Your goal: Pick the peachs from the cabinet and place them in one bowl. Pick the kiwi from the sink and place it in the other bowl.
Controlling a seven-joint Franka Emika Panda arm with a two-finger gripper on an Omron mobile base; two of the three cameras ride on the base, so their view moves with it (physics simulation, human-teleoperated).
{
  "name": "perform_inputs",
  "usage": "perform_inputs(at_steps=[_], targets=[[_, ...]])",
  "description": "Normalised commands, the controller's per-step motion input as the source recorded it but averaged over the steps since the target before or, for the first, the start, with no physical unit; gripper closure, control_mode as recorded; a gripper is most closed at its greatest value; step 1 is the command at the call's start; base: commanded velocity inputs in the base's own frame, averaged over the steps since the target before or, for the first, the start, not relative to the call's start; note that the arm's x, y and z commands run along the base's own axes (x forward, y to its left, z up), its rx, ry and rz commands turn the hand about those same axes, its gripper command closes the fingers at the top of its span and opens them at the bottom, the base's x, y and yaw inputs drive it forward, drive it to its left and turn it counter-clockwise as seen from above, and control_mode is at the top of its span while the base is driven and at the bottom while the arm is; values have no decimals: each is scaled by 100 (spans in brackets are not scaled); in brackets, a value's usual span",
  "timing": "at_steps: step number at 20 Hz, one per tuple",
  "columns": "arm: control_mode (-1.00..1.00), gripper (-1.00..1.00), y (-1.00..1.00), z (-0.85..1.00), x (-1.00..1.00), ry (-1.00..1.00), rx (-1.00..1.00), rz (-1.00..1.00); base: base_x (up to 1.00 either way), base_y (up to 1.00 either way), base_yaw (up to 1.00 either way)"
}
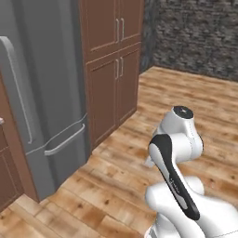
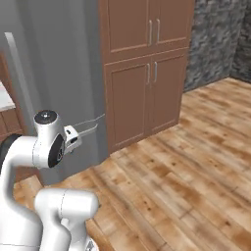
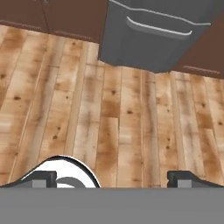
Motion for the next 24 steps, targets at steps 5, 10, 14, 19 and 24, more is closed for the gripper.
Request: perform_inputs(at_steps=[5,10,14,19,24], targets=[[100,-100,0,0,0,0,0,0,-7,0,50],[100,-100,0,0,0,0,0,0,-7,0,50],[100,-100,0,0,0,0,0,0,-9,0,50],[100,-100,0,0,0,0,0,0,-15,0,49],[100,-100,0,0,0,0,0,0,-22,-1,35]])
